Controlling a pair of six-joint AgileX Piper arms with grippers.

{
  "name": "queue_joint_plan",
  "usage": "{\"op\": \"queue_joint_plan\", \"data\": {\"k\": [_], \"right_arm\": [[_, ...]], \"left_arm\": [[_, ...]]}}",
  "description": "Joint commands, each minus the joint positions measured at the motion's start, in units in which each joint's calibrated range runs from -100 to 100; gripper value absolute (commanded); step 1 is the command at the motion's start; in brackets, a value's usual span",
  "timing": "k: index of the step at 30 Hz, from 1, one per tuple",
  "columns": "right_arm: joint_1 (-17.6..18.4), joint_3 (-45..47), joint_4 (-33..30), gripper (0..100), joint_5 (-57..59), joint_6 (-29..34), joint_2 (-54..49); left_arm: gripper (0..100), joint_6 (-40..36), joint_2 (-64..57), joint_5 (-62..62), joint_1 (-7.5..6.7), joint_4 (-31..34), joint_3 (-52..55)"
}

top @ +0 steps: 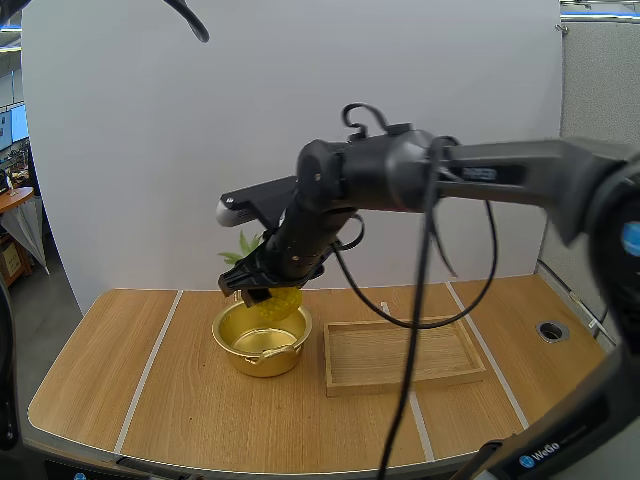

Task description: Open the pot, put the pineapple inside, and close it

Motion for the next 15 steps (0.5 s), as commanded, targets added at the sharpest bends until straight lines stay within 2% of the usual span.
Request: {"op": "queue_joint_plan", "data": {"k": [1,7,15], "right_arm": [[0.1,-2.8,-0.2,0,-0.8,0.2,3.7],[0.1,-5.8,-0.9,0,-0.8,0.2,10.4],[-0.8,-5.8,-5.1,0,-4.0,2.7,15.7]], "left_arm": [[0,-0.2,-0.4,-2.5,-0.03,0.3,-0.3],[0,-0.2,-0.4,-2.5,-0.03,0.3,-0.3],[0,-0.2,-0.4,-2.5,-0.03,0.3,-0.3]]}}
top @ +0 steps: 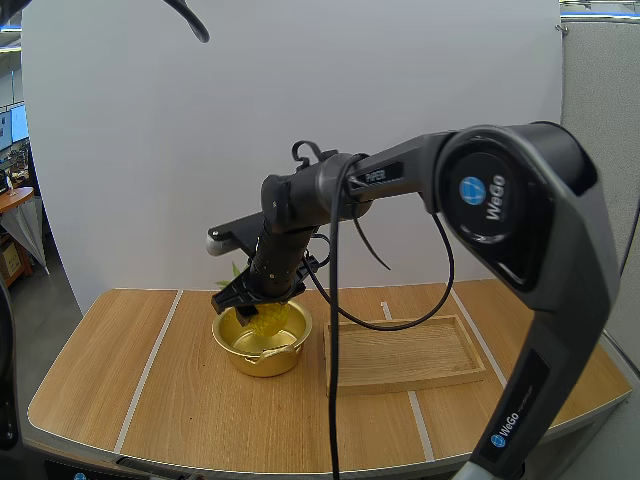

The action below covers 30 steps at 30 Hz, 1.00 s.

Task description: Open the pot, put the pineapple inside, and close it

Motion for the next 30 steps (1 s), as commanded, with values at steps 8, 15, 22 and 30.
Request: {"op": "queue_joint_plan", "data": {"k": [8,15,22,30], "right_arm": [[-1.3,-0.5,-1.5,0,-5.7,0.8,3.7],[-1.3,-0.5,-1.5,0,-5.3,0.8,6.4],[-1.3,-0.5,-1.8,0,-6.3,0.8,8.6],[-1.3,-0.5,-1.6,20,-6.6,-0.2,8.7]], "left_arm": [[0,-0.2,-0.4,-2.5,-0.03,0.3,-0.3],[0,-0.2,-0.4,-2.5,-0.03,0.3,-0.3],[0,-0.2,-0.4,-2.5,-0.03,0.3,-0.3],[0,-0.2,-0.4,-2.5,-0.03,0.3,-0.3]]}}
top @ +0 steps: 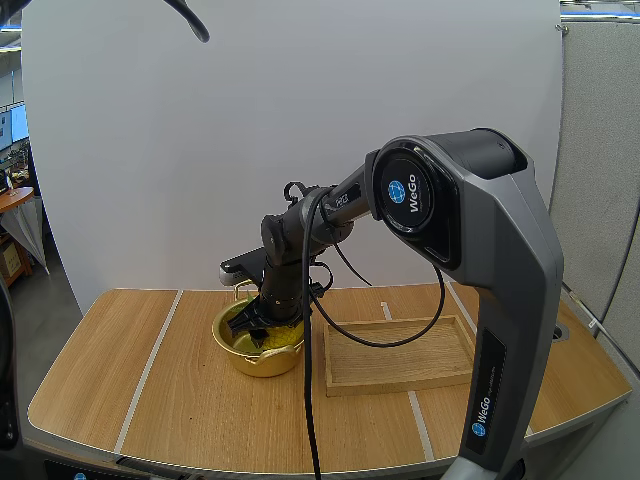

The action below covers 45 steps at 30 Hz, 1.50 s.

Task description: Open the pot, put the pineapple inside, and close it

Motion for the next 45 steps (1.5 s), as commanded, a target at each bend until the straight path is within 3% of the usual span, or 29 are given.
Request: {"op": "queue_joint_plan", "data": {"k": [1,5,12,22,45], "right_arm": [[-0.2,-0.4,-0.5,32,0.2,-0.7,-0.3],[-0.2,-0.4,-0.5,100,0.0,-0.6,-0.3],[-0.2,-0.4,1.2,100,2.2,-0.6,-3.1],[-0.2,-0.2,1.8,100,12.2,-0.6,-19.9],[-0.2,22.0,2.3,100,32.8,-0.6,-73.9]], "left_arm": [[0,-0.2,-0.4,-2.5,-0.03,0.3,-0.3],[0,-0.2,-0.4,-2.5,-0.03,0.3,-0.3],[0,-0.2,-0.4,-2.5,-0.03,0.3,-0.3],[0,-0.2,-0.4,-2.5,-0.03,0.3,-0.3],[0,-0.2,-0.4,-2.5,-0.03,0.3,-0.3]]}}
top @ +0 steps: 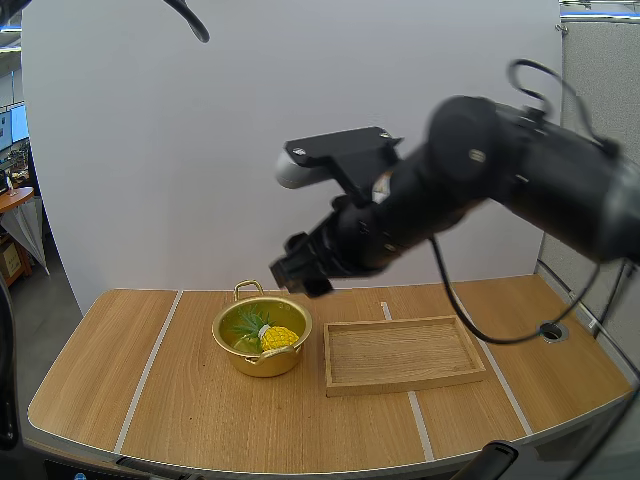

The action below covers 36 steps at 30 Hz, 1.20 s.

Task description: Open the pot, put the pineapple inside, and close it

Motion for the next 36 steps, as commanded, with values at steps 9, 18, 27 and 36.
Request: {"op": "queue_joint_plan", "data": {"k": [9,18,27,36], "right_arm": [[-0.2,10.7,-1.7,100,6.6,0.0,-18.3],[-0.2,10.9,-3.3,86,13.7,0.5,-25.6],[-0.2,11.3,-4.8,0,15.8,1.9,-29.9],[-0.3,12.1,-4.8,0,16.5,1.9,-32.9]], "left_arm": [[0,-0.2,-0.4,-2.5,-0.03,0.3,-0.3],[0,-0.2,-0.4,-2.5,-0.03,0.3,-0.3],[0,-0.2,-0.4,-2.5,-0.03,0.3,-0.3],[0,-0.2,-0.4,-2.5,-0.03,0.3,-0.3]]}}
